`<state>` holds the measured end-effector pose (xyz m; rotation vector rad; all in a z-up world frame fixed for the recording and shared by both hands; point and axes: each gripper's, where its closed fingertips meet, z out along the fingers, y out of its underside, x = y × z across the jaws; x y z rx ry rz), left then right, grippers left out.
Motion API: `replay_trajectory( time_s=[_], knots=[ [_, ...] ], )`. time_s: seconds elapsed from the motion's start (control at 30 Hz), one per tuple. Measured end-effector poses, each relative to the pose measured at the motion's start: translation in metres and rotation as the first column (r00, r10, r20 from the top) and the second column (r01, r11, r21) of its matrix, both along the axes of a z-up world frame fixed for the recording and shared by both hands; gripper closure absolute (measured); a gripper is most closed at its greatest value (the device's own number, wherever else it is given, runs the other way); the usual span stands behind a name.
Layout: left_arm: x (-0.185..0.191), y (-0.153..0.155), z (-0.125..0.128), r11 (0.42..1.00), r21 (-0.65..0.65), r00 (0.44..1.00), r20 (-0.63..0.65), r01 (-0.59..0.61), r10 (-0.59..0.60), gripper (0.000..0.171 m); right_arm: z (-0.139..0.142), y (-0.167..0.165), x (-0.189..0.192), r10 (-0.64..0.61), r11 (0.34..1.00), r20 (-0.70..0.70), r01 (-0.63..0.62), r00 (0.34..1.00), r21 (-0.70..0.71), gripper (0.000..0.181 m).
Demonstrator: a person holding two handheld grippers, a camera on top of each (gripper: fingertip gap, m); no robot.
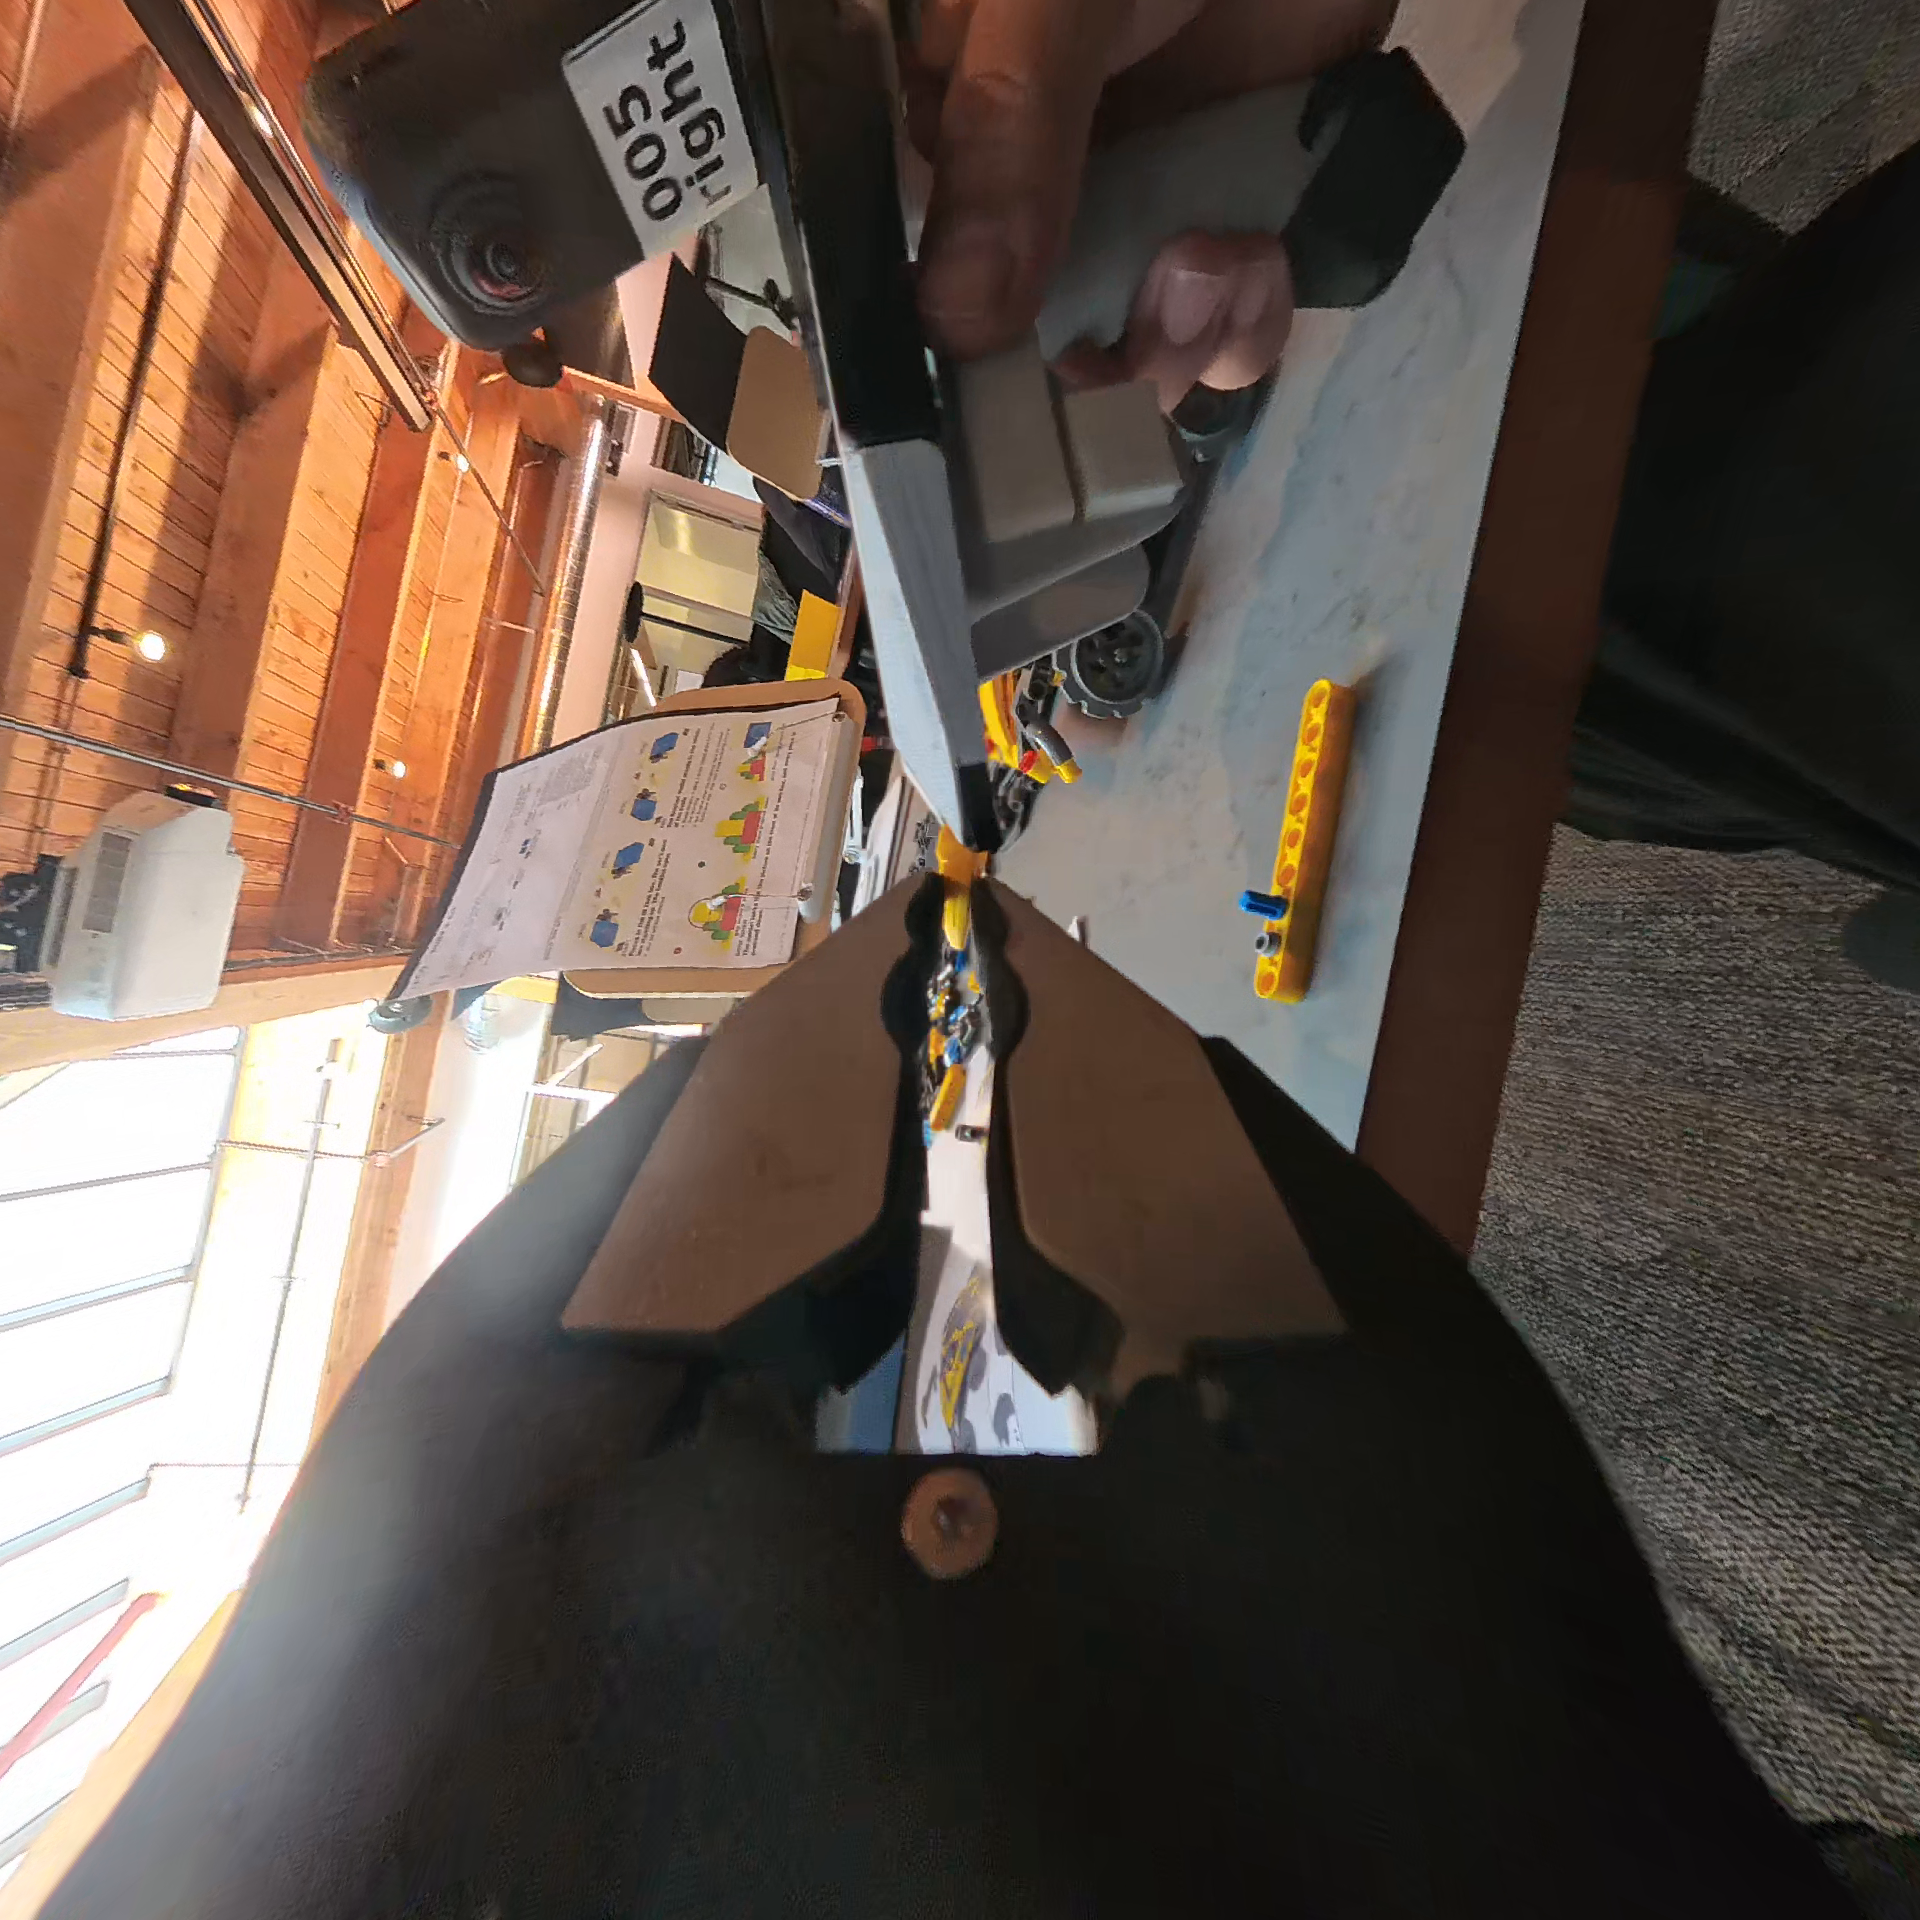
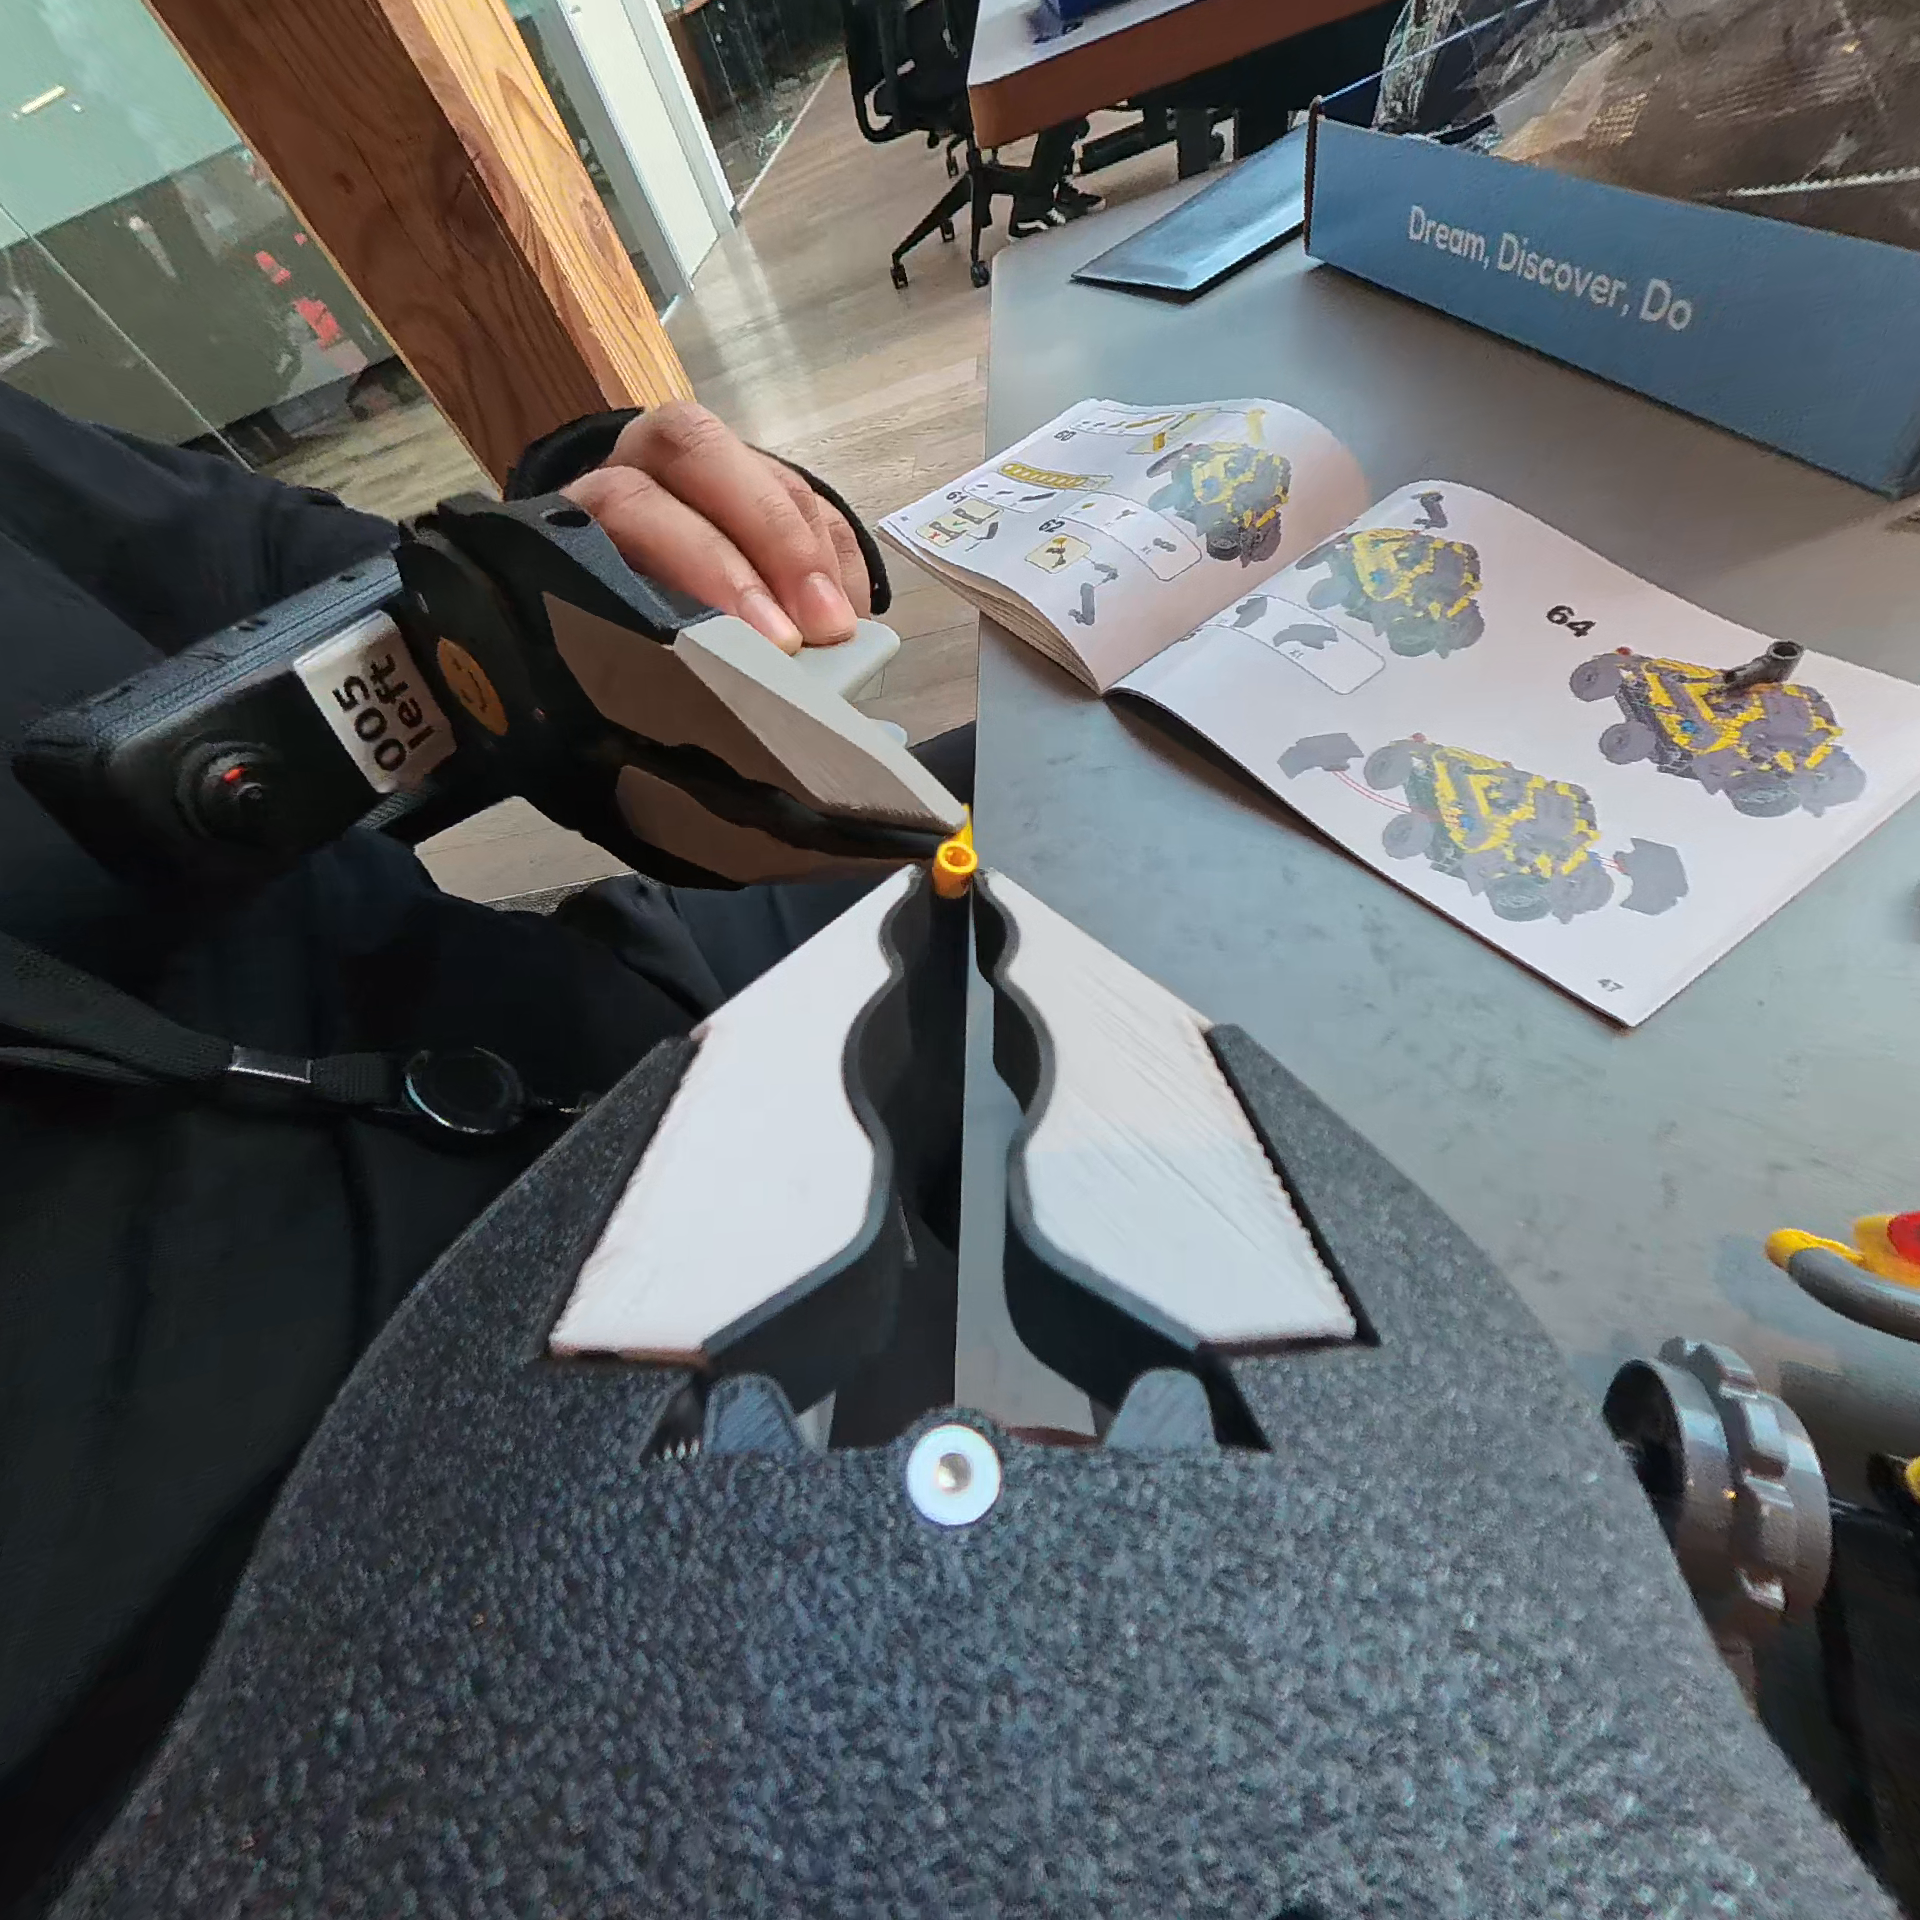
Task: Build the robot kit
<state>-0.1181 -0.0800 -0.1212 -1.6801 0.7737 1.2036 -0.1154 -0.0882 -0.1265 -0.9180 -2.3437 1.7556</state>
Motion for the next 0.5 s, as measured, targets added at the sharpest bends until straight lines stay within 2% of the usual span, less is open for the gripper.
replay_trajectory(
  time_s=[0.17,0.27,0.33,0.4,0.5],
  knots=[
    [-0.001,-0.001,-0.003,1.000,-0.001,0.997,-0.074,-0.003,0.002,0.171,-0.003,0.000,0.000,-0.021,1.000,-0.034,0.021,0.999,0.016,0.175],
    [0.000,0.000,-0.005,1.000,-0.008,0.998,-0.066,0.021,-0.021,0.171,-0.006,0.001,0.001,-0.022,0.999,-0.050,0.023,0.999,0.029,0.175],
    [0.003,-0.001,-0.006,0.999,-0.003,0.999,-0.008,0.050,-0.050,0.170,-0.010,0.004,0.000,-0.035,0.998,-0.060,0.038,0.998,0.056,0.175],
    [0.007,-0.002,-0.001,0.995,0.034,0.992,0.081,0.093,-0.096,0.160,-0.014,0.007,0.001,-0.027,0.995,-0.074,0.034,0.997,0.093,0.175],
    [0.004,-0.004,-0.007,0.991,-0.003,0.948,0.295,0.130,-0.124,0.155,-0.019,0.009,0.003,-0.002,0.985,-0.121,0.023,0.993,0.172,0.175]
  ],
)
